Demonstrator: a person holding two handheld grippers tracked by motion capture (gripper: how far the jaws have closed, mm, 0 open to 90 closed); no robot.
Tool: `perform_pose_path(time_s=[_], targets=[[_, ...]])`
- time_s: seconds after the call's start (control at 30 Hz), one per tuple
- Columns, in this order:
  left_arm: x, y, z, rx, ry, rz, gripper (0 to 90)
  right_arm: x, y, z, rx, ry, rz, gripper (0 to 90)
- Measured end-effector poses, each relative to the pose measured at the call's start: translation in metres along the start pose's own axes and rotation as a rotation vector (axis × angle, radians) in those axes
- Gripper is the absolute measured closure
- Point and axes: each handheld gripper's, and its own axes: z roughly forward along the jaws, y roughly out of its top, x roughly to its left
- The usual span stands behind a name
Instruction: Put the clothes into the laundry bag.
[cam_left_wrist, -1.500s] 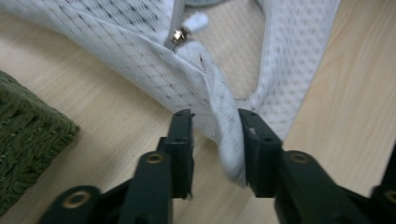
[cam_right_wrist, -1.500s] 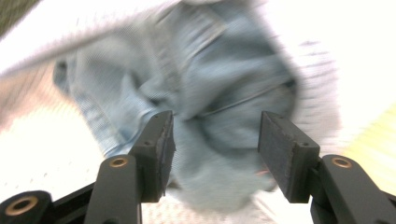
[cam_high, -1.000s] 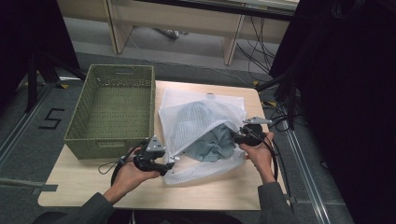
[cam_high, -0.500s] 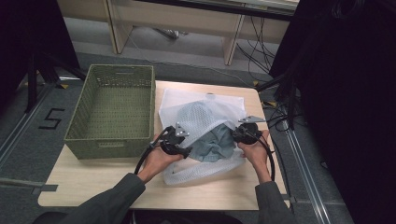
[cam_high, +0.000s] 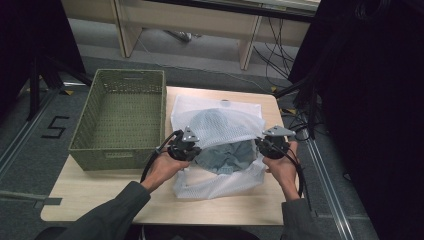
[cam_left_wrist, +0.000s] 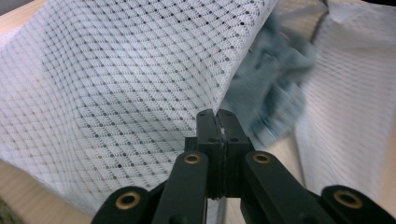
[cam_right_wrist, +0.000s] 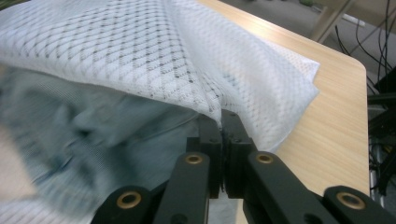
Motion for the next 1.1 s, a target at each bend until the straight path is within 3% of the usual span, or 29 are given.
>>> perform_pose_path(time_s=[0.13, 0.2, 0.23, 0.27, 0.3, 0.37, 0.4, 0.43, 0.53, 0.57, 0.6, 0.7, 0.77, 0.83, 0.93, 1.07, 1.1], targets=[[-0.009, -0.014, -0.01, 0.012, -0.043, 0.038, 88.4, 0.016, -0.011, -0.018, 0.041, 0.021, -0.072, 89.6], [-0.011, -0.022, -0.011, 0.023, -0.07, 0.037, 88.1, 0.023, -0.02, -0.025, 0.074, 0.03, -0.114, 89.6], [-0.013, -0.026, -0.01, 0.033, -0.087, 0.014, 88.1, 0.025, -0.025, -0.027, 0.091, 0.046, -0.13, 89.6], [-0.015, -0.029, -0.008, 0.043, -0.096, 0.016, 88.1, 0.027, -0.03, -0.028, 0.093, 0.063, -0.129, 89.5], [-0.017, -0.031, -0.007, 0.063, -0.095, 0.038, 88.0, 0.031, -0.035, -0.03, 0.132, 0.063, -0.106, 89.5], [-0.019, -0.035, -0.003, 0.096, -0.098, 0.063, 87.9, 0.035, -0.044, -0.028, 0.172, 0.073, -0.125, 89.5], [-0.021, -0.038, 0.0, 0.104, -0.096, 0.051, 87.9, 0.037, -0.049, -0.025, 0.187, 0.075, -0.134, 89.5], [-0.02, -0.04, 0.003, 0.115, -0.093, 0.075, 87.8, 0.038, -0.052, -0.021, 0.207, 0.083, -0.135, 89.4], [-0.021, -0.048, 0.011, 0.145, -0.074, 0.062, 87.7, 0.042, -0.061, -0.008, 0.256, 0.097, -0.147, 88.7], [-0.019, -0.048, 0.013, 0.149, -0.061, 0.083, 87.1, 0.044, -0.064, -0.003, 0.273, 0.102, -0.166, 87.5], [-0.019, -0.049, 0.015, 0.151, -0.047, 0.068, 86.0, 0.044, -0.066, 0.001, 0.289, 0.109, -0.178, 84.3], [-0.015, -0.048, 0.012, 0.128, -0.036, 0.056, 80.8, 0.044, -0.065, 0.001, 0.267, 0.118, -0.141, 74.3], [-0.016, -0.047, 0.008, 0.101, -0.036, 0.036, 78.2, 0.045, -0.059, -0.007, 0.19, 0.124, -0.117, 68.6], [-0.016, -0.045, 0.005, 0.085, -0.038, 0.061, 77.6, 0.049, -0.055, -0.01, 0.152, 0.119, -0.128, 68.3], [-0.019, -0.044, 0.007, 0.086, -0.048, 0.062, 77.7, 0.052, -0.051, -0.008, 0.143, 0.105, -0.165, 76.2], [-0.022, -0.044, 0.015, 0.116, -0.05, 0.094, 85.6, 0.054, -0.051, -0.006, 0.179, 0.114, -0.198, 89.6], [-0.022, -0.045, 0.016, 0.116, -0.052, 0.086, 86.5, 0.054, -0.051, -0.006, 0.183, 0.113, -0.21, 90.0]])
